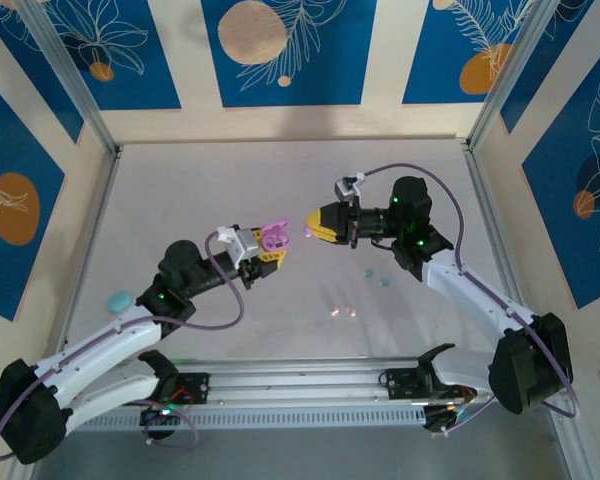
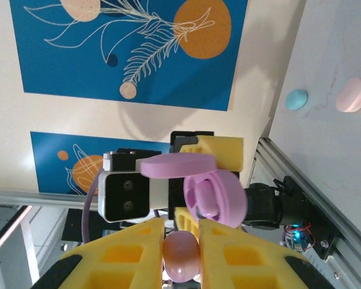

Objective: Insert wireless bluetooth earbuds into charging case

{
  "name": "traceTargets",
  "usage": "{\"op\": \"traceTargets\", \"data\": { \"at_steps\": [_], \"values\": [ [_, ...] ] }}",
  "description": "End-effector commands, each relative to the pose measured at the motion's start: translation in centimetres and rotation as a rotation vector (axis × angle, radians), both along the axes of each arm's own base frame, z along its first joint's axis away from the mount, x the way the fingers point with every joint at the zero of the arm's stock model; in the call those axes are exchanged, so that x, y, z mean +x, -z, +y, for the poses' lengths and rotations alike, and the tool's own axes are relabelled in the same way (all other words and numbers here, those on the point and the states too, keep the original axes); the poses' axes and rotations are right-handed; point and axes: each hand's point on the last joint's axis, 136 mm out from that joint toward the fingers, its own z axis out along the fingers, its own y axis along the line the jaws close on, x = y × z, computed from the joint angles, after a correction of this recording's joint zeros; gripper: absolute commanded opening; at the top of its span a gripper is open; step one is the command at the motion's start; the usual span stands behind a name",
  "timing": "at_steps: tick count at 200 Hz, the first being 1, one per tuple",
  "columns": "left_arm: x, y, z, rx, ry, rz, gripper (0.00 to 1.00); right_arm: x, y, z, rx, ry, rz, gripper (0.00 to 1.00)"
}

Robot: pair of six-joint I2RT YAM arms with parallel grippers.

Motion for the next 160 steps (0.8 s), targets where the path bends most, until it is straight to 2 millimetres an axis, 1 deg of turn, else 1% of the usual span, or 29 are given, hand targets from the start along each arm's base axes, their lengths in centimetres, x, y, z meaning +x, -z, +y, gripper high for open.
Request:
{"op": "traceTargets", "data": {
  "at_steps": [1,19,31,72,100,120,160],
  "values": [
    [-0.1,-1.2,-0.2,-0.023,0.010,-0.073,0.32,-1.5,-2.7,0.4,-0.018,-0.001,-0.172,0.21],
    [0.2,-1.1,-0.4,-0.033,0.011,-0.071,0.32,-2.7,-3.2,1.4,-0.044,-0.015,-0.244,0.22],
    [0.3,-1.2,-0.6,-0.043,0.015,-0.069,0.32,-3.1,-3.2,2.1,-0.066,-0.016,-0.272,0.22],
    [0.5,-1.4,-0.9,-0.077,0.023,-0.061,0.32,-3.1,-3.0,3.7,-0.106,0.039,-0.330,0.21],
    [0.4,-1.6,-0.8,-0.088,0.024,-0.053,0.32,-3.1,-2.4,4.5,-0.147,0.044,-0.336,0.21],
    [0.3,-1.6,-0.8,-0.083,0.029,-0.049,0.32,-3.3,-2.4,5.2,-0.160,0.037,-0.351,0.21],
    [0.3,-1.6,-1.0,-0.090,0.037,-0.035,0.33,-2.4,-2.3,5.6,-0.194,0.076,-0.351,0.21]
  ]
}}
